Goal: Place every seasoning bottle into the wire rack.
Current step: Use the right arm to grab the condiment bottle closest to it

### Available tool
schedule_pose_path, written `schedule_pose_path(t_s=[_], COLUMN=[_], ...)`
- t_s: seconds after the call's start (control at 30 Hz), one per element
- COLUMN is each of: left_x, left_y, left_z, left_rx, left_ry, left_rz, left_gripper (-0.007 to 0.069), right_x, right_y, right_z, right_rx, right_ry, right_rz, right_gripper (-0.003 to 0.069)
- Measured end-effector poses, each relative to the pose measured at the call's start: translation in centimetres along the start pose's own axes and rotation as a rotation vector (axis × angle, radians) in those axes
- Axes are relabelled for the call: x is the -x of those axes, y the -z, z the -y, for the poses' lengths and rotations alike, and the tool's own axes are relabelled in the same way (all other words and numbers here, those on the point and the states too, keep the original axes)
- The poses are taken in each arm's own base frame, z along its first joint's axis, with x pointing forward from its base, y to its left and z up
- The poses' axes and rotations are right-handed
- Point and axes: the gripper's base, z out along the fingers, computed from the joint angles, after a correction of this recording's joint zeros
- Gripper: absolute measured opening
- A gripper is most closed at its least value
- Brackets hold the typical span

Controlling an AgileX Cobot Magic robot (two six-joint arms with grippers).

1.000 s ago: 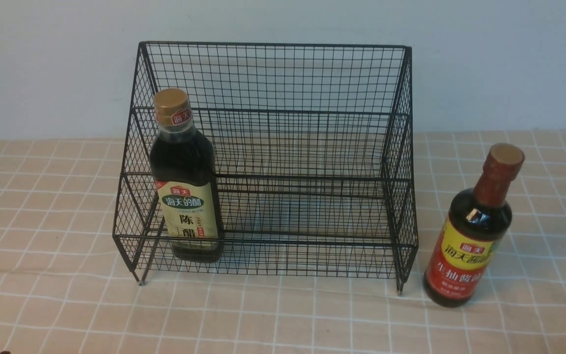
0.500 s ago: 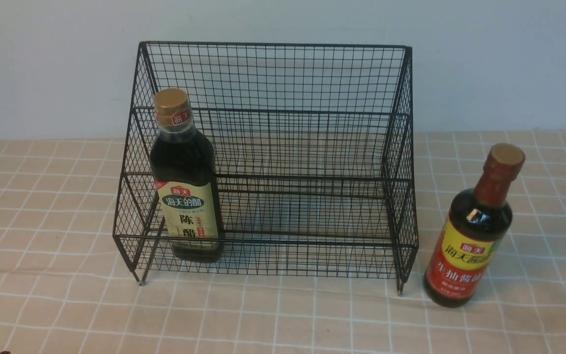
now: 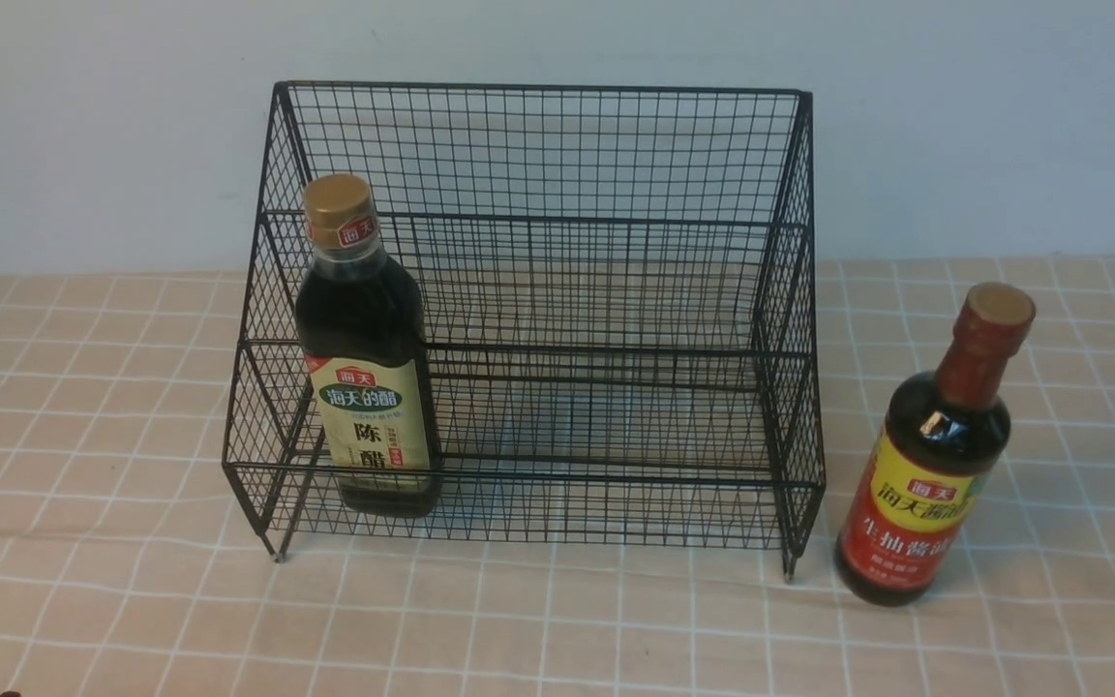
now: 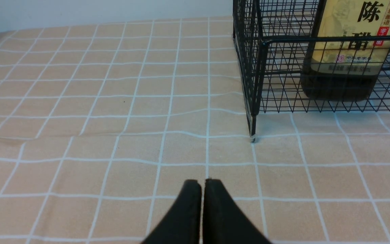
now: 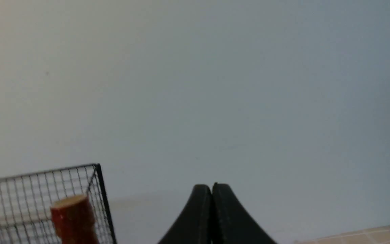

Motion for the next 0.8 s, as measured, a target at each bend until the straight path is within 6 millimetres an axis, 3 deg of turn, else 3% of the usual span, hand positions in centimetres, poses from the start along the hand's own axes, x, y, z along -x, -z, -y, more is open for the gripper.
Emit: schedule_pose_path(t_s=[0.13,0.33,0.53,0.63,0.7,0.8], left_x=[0.0,0.0,0.0,0.0,0.0,0.0], left_y=[0.0,0.0,0.0,0.0,0.0,0.0], left_z=[0.0,0.0,0.0,0.0,0.0,0.0], left_rx=[0.0,0.0,0.0,0.0,0.0,0.0], left_ry=[0.0,0.0,0.0,0.0,0.0,0.0], left_rz=[0.0,0.0,0.0,0.0,0.0,0.0], left_gripper=[-0.0007,-0.0007,-0.0007,-0.0007,-0.0007,-0.0007], right_x=[1.0,2.3,4.7,4.6,4.4,3.8], right_y=[0.1,-1.2,-5.7,-7.9,-10.6,-12.9], right_z=[-0.2,-1.1,-4.0,-5.2,-6.2,-6.4], right_rx=[0.035,0.079,0.285,0.4,0.501,0.532], right_ry=[-0.137,-0.107,0.042,0.07,0.083,0.108], right_rz=[0.109,0.093,-0.023,-0.093,-0.193,-0.278], right_gripper=[-0.0015,-0.0015,-0.0013,-0.0006,0.002,0.0071])
